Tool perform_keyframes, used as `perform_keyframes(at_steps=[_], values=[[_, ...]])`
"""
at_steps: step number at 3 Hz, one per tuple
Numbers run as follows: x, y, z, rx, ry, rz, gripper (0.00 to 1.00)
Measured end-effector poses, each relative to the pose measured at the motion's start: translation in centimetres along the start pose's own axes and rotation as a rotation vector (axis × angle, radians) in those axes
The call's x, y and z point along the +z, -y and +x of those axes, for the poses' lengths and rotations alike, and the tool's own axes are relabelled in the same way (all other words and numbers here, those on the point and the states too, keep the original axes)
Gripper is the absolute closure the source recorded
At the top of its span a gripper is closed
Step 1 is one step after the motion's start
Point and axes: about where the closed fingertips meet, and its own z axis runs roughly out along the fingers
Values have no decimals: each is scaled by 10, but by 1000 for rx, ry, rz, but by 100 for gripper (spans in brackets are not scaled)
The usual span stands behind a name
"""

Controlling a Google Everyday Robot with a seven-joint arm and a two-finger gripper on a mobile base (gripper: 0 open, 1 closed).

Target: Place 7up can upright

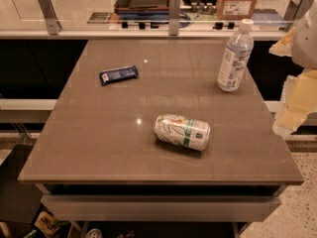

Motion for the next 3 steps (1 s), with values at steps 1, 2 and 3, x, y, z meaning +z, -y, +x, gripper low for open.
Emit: perform_keyframes(at_steps=[1,2,3], values=[[0,0,0,0,0,0,0],[4,2,-5,15,-31,16,0],[19,0,-19,49,-64,15,0]])
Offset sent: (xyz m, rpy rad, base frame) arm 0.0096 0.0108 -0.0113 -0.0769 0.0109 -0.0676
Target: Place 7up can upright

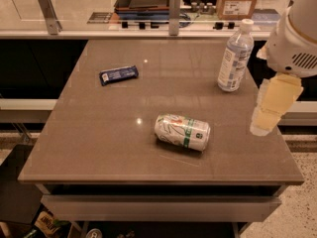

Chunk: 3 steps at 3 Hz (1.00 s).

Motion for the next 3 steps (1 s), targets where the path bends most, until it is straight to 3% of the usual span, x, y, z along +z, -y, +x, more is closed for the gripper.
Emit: perform_keyframes(at_steps=[2,3], values=[[31,-7,-29,101,5,-96,0],[35,-19,-48,112,26,-140,0]])
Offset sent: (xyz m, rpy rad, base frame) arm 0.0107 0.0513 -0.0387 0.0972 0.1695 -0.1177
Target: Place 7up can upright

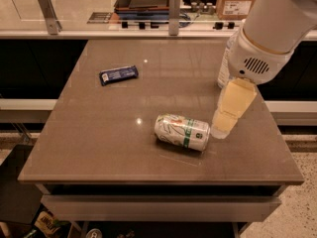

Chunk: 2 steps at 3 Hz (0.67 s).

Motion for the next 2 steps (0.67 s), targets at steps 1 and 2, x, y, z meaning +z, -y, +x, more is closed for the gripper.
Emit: perform_keyframes(at_steps=[1,2], values=[[4,-19,-15,0,11,-24,0],[32,-39,-34,-8,-15,8,0]])
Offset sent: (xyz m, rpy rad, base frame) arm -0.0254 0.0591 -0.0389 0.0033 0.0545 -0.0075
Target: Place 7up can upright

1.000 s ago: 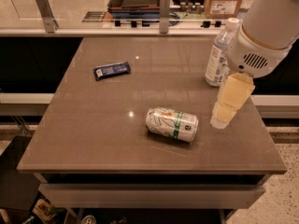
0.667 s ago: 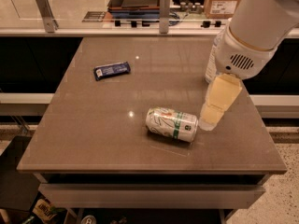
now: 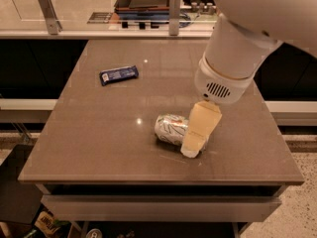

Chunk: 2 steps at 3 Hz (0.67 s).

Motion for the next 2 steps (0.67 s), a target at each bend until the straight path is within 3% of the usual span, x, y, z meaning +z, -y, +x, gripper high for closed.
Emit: perform_keyframes(at_steps=[2], values=[[19,-2,-1,20,-18,-23,0]])
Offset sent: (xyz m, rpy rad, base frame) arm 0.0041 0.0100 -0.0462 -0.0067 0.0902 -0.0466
